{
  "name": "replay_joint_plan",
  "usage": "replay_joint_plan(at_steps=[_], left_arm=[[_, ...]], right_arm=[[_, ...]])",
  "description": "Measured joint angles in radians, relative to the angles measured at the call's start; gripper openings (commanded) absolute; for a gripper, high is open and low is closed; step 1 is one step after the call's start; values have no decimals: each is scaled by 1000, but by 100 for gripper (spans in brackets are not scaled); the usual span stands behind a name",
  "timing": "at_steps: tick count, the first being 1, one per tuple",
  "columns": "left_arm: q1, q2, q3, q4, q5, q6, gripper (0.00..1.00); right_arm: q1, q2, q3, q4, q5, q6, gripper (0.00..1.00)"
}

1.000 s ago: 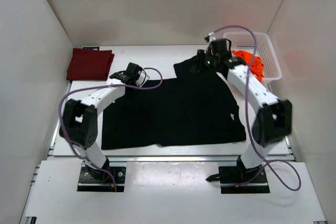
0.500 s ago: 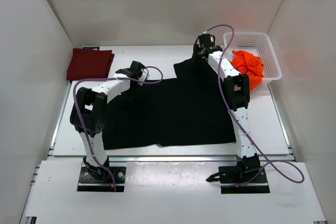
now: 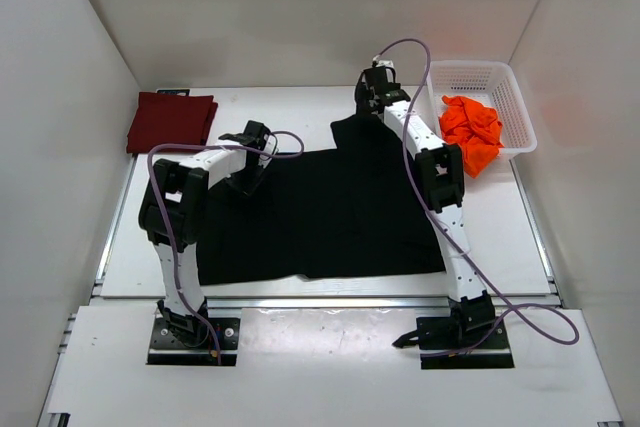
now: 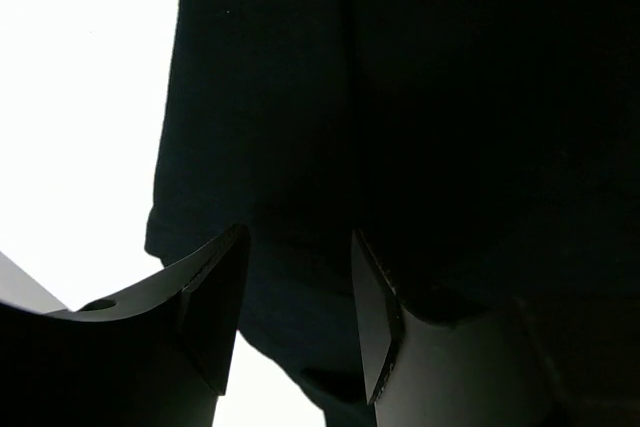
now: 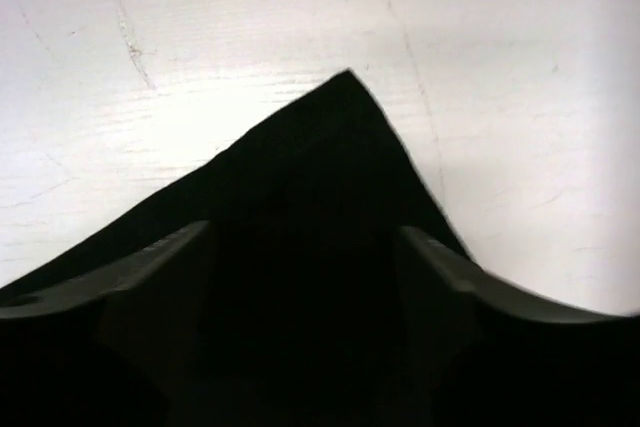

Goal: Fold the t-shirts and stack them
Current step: Grap the side of the flattened tshirt furthest away from the robot with both arms

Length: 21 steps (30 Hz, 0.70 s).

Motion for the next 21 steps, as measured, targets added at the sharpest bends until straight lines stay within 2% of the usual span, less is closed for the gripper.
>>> replay_joint_plan(at_steps=[2,6,8,11,12,13,15,16,18,21], left_arm=[[0,0,1,0,10,-5,57],[-1,13,16,-7,8,-9,56],[-2,30,37,-23,-2,-10,56],[-4,56,72,-48,-18,-10,56],[-5,62,80,-55,-20,-10,56],[-5,66,86,-60,-20,-10,56],[-3,71,93,-67,-18,-12,56],[-2,75,100,-74,-14,-12,56],[2,80,111,-85,-8,-15,56],[11,80,111,-84,4,-19,45]], right_arm=[[5,9,6,23,23,-50,78],[7,23,6,64,32,-152,68],[7,27,4,82,23,-213,59],[6,27,-7,96,3,-292,21],[5,27,-11,98,-6,-310,18],[3,27,-19,100,-15,-321,18],[-2,27,-36,97,-37,-331,26],[-6,27,-46,89,-49,-332,34],[-19,22,-50,81,-74,-316,44],[-53,12,-51,53,-109,-286,50]])
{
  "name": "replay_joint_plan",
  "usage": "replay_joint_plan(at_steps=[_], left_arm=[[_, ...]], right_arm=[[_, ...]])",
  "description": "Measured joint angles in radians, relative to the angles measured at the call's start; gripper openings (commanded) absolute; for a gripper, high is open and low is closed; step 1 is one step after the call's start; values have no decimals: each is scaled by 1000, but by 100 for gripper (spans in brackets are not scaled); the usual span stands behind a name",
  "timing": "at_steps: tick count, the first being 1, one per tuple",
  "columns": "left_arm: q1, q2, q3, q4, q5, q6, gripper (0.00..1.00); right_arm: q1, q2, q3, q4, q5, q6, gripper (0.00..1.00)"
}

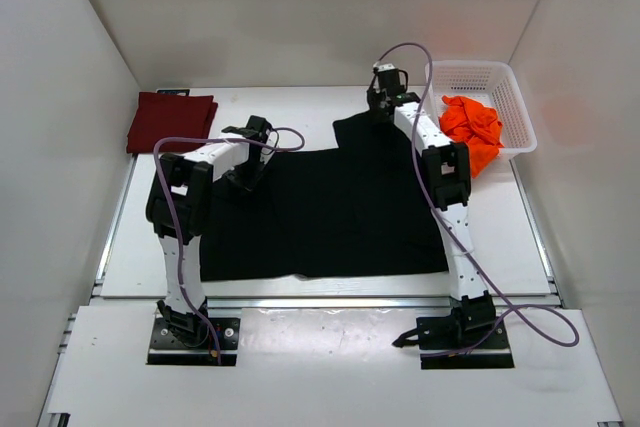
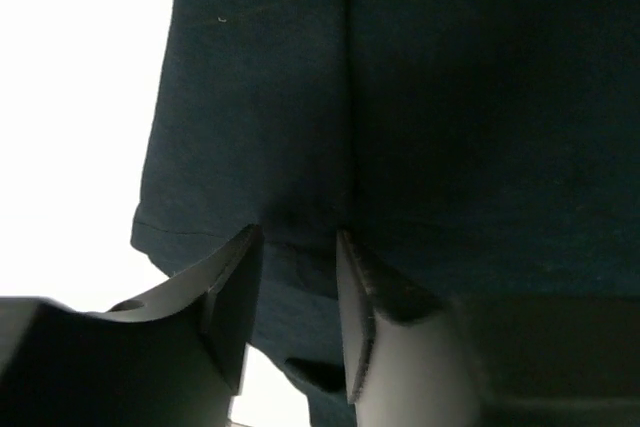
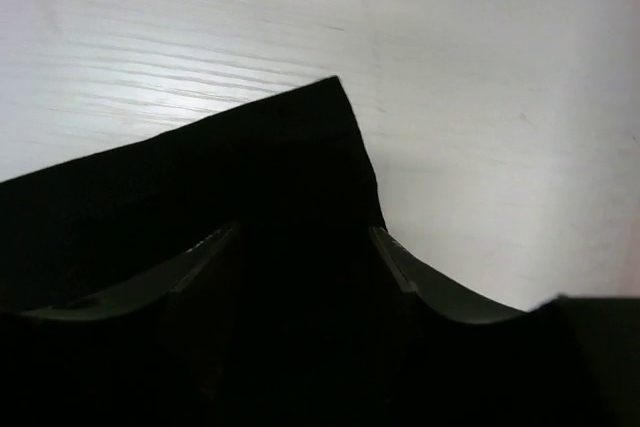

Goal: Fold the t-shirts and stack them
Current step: Grap the side of the flattened tshirt furthest away from the robot with both arms

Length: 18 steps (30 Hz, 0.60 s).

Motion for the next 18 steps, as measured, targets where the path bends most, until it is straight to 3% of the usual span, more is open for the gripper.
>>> replay_joint_plan(at_steps=[2,4,8,14,18], left_arm=[[2,2,-1,9,0,-5,28],[3,8,-2,21,-2,0,24],[5,7,-10,32,0,12,13],[10,5,-11,36,10,30,1],[12,3,-10,36,11,39,0]], right_arm=[[-21,-6,-5,-18,-13,17,51],[-34,-11,-11,-29,-27,39,48],[-35,-19,-18,-57,-41,53,0],[-12,-22,-18,-72,-58,52,0],[-9,-27,-15,-86,-105,43,0]])
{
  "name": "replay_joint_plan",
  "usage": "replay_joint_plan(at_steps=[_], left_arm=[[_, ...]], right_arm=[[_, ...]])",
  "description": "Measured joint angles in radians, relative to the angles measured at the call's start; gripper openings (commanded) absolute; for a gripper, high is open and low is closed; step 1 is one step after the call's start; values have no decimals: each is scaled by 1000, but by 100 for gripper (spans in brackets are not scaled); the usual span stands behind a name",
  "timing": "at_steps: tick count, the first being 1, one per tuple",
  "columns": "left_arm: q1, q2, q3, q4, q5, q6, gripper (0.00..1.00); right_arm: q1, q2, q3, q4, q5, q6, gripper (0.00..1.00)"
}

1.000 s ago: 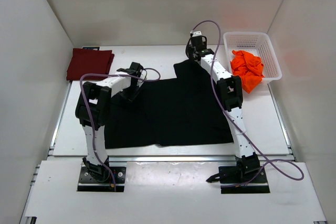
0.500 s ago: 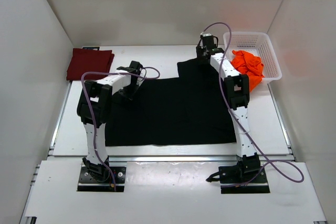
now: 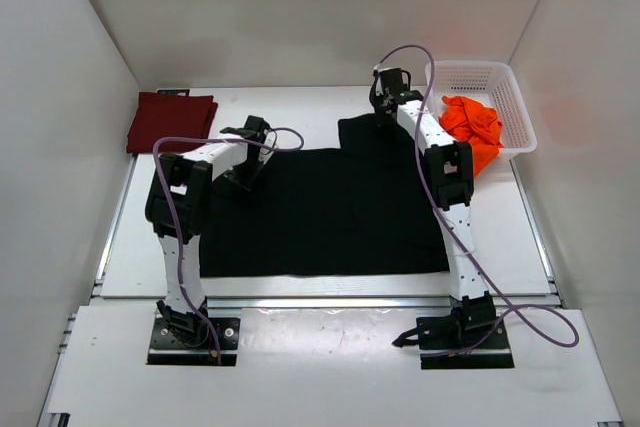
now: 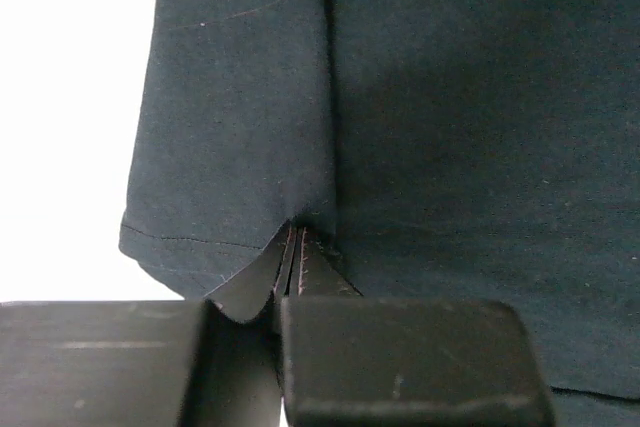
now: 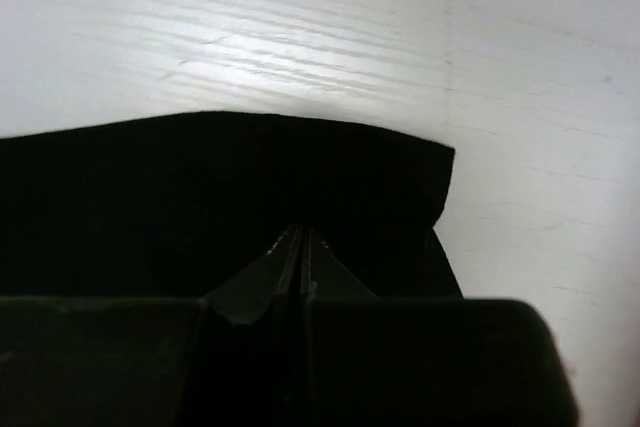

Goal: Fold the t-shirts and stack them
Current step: Grap the side of the flattened tshirt furthest away from the robot with both arms, then fold the other side of the tshirt into a rectangle

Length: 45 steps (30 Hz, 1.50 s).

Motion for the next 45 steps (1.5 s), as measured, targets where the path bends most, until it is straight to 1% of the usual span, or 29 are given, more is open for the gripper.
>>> replay_joint_plan(at_steps=[4,7,14,21,23,25,27,29,33,36,41,45], left_arm=[[2,-8,9,3,-13,3,0],[6,-28,25,5,-17,9,0],[24,-124,11,17,-16,26,0],[56,-191,-53,41,-18,71,0],[60,-227,-98,72,-40,110,0],[63,-290,-193,143,-70,172,0],[67,-358,-297,186,-86,243,0],[74,-409,-380,204,-87,317,0],[92,-464,-481,246,-93,430,0],[93,-501,-552,276,-112,500,0],[82,-519,-600,292,-140,571,0],[78,-520,-570,281,-156,587,0]], right_arm=[[2,-24,1,-24,-72,-22,0],[6,-80,-17,-27,-108,-27,0],[45,-376,-281,-42,-116,-16,0],[107,-521,-454,-50,-108,-24,0],[107,-577,-543,-51,-121,-26,0],[98,-651,-650,-47,-139,-26,0],[94,-757,-789,-39,-150,-26,0],[100,-864,-914,-40,-124,-29,0],[140,-1052,-1141,-25,-84,-1,0],[133,-1157,-1278,-13,-81,40,0],[97,-1277,-1401,4,-87,105,0],[94,-1350,-1419,22,-111,144,0]])
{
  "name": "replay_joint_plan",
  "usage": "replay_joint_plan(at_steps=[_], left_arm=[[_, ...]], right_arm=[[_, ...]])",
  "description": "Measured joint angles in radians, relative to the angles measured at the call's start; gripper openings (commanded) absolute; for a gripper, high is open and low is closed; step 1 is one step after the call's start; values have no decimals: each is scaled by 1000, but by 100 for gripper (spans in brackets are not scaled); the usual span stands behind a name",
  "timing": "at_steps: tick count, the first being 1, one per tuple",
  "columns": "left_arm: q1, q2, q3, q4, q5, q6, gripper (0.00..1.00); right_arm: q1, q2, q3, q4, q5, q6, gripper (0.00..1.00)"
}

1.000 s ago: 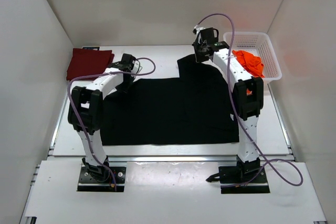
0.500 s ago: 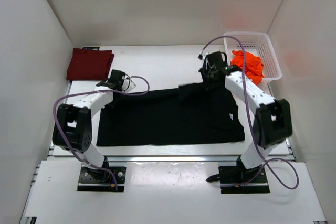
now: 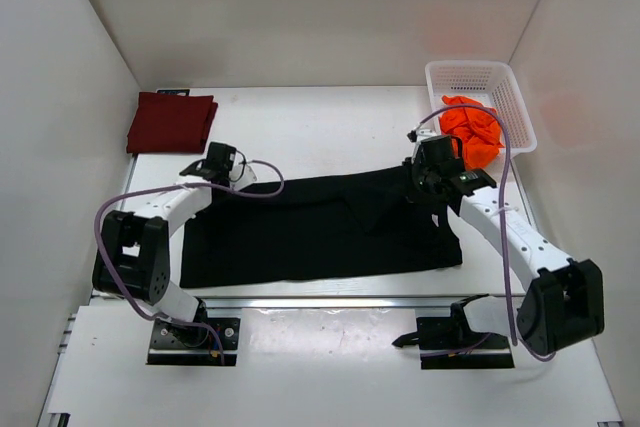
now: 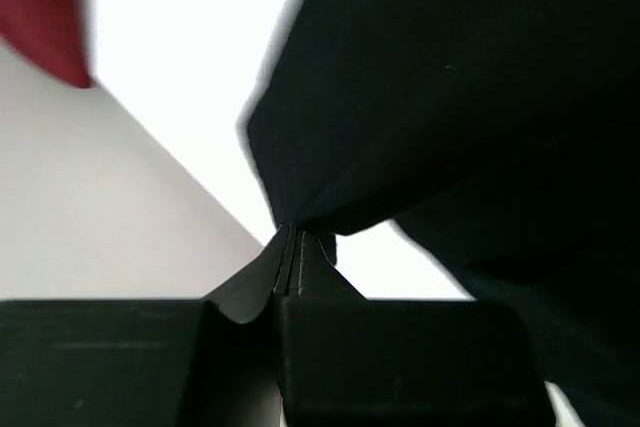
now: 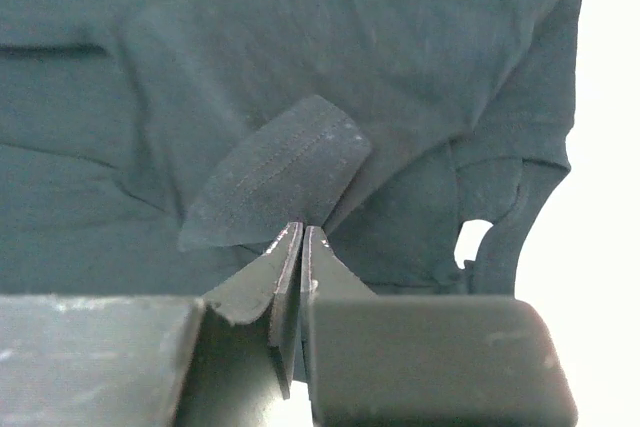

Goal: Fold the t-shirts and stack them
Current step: Fold the other side of the tshirt into a rectangle

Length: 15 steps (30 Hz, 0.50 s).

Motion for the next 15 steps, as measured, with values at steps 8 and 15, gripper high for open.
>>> replay_joint_plan(at_steps=[8,15], left_arm=[[-3,-103,98,-42,-3,42,0],[-50,-193,-165,-100,-6,69,0]], right_arm=[[-35,-126,-6,3,-40,43,0],[-44,-243,-118,2,-82,85,0]])
